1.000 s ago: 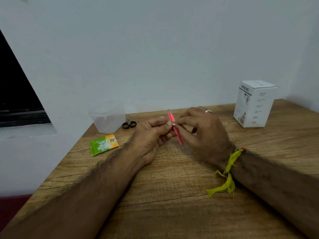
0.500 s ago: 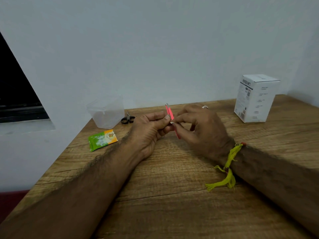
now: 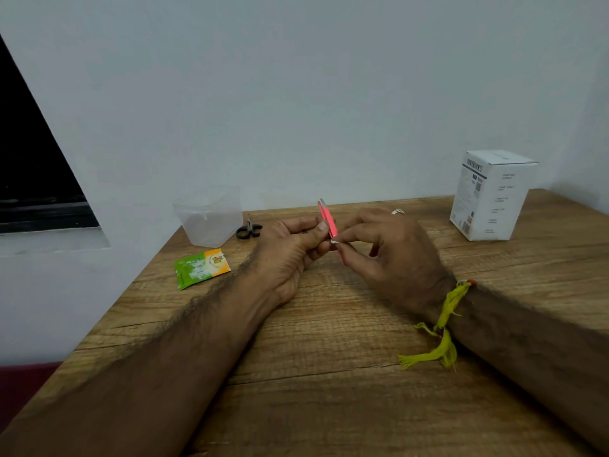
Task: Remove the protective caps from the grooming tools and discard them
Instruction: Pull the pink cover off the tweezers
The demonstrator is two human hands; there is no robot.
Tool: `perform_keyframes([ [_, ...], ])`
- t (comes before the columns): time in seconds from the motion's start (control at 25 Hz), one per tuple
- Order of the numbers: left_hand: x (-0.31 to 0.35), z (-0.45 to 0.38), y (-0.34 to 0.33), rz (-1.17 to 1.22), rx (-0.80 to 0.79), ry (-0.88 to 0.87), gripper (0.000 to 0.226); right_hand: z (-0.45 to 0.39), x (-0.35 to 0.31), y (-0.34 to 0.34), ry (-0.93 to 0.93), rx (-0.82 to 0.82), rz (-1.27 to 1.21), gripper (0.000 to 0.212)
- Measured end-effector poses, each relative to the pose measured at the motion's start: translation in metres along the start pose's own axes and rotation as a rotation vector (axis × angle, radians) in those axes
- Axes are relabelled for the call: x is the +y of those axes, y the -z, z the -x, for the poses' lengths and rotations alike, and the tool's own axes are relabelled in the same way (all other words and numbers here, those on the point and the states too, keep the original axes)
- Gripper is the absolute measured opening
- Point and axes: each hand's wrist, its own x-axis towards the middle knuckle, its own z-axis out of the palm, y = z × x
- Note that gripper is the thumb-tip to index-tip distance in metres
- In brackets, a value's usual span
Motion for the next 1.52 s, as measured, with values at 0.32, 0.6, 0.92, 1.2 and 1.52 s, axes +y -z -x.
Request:
perform_keyframes([
  [0.32, 0.0004, -0.0002, 0.0023, -0.008, 0.008, -0.001, 0.015, -0.0002, 0.0004, 0.0014, -0.004, -0.008, -0.021, 0.010],
  [0.6, -0.0010, -0.0021, 0.0016, 0.042, 0.039, -0.019, 0.011, -0.0005, -0.0029, 0.0048, -0.014, -0.034, -0.091, 0.010],
  [0.92, -0.0005, -0.0022, 0.0013, 0.063, 0.064, -0.036, 0.009, -0.0003, -0.0043, 0.0060, -0.037, -0.048, -0.121, 0.008],
  [1.2, -0.0004, -0.0038, 0.0025, 0.037, 0.082, -0.046, 0.011, 0.0001, -0.0067, 0.0066, -0.047, -0.045, -0.147, 0.011],
  [1.52, 0.0009, -0.0050, 0.0045, 0.018, 0.124, -0.055, 0.011, 0.0009, -0.0037, 0.0055, -0.034, -0.055, -0.115, 0.012],
])
